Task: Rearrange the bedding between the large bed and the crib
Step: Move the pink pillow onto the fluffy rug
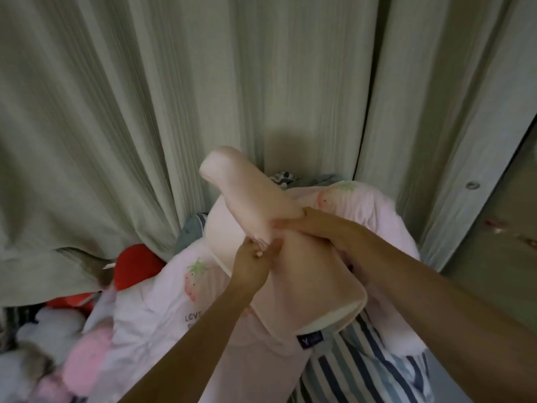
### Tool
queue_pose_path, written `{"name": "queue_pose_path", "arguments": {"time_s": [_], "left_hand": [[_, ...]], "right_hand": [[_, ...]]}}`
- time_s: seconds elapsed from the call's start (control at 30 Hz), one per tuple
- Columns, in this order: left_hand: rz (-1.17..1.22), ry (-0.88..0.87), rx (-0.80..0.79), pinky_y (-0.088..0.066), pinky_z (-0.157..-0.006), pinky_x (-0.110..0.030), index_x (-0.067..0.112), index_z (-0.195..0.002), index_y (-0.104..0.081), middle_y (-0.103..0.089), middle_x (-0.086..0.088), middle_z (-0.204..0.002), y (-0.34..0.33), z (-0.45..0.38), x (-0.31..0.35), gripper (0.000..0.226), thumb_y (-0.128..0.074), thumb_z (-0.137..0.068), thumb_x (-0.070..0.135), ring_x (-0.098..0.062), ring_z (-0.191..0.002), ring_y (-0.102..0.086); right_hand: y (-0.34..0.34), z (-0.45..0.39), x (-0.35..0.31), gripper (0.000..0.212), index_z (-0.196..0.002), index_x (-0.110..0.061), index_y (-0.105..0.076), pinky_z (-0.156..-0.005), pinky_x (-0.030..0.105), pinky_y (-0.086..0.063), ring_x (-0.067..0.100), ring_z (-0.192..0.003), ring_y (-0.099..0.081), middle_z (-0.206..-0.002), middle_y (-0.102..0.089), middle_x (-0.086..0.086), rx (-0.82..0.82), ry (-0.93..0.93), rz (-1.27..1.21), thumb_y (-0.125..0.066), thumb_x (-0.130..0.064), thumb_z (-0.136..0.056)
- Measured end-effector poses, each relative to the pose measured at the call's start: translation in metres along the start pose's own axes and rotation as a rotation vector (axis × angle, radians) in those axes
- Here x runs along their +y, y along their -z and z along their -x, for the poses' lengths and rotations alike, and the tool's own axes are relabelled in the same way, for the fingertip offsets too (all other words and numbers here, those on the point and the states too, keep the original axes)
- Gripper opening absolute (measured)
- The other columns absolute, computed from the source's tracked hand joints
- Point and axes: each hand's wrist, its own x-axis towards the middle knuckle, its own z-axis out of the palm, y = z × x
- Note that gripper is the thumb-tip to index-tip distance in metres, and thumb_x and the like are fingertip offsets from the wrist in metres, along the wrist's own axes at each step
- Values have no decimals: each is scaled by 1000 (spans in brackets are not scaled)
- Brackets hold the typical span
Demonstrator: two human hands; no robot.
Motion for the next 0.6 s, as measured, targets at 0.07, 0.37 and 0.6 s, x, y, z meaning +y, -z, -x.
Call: {"name": "queue_pose_path", "arguments": {"time_s": [0.07, 0.37, 0.6], "left_hand": [[183, 144, -141, -50, -86, -23, 11, -97, -68, -66, -6, -106, 12, 8, -7, 18, -72, -82, 19, -23, -102, -63], [592, 382, -28, -50, -94, -45, 15, -129, -56, -69, -9, -115, 74, -14, -16, 69, -81, -70, 42, -28, -107, -64], [560, 332, 203, -56, -83, -41, 7, -109, -68, -71, -15, -102, 123, -5, 13, 54, -82, -61, 27, -30, -96, -67]], "right_hand": [[-6, 0, 3, 90, -143, -15, -34, -90, 29, -41, 18, -111, -50, -138, -48, 4, -10, 70, 86, -76, -49, -71], [-39, 7, -2, 48, -132, -20, -55, -106, 36, -40, 16, -120, -53, -134, -56, 0, -182, 444, 335, -61, -40, -89], [-59, -23, 2, 50, -119, -15, -53, -86, 32, -44, 20, -94, -59, -112, -60, 7, -221, -40, -67, -57, -53, -87]]}}
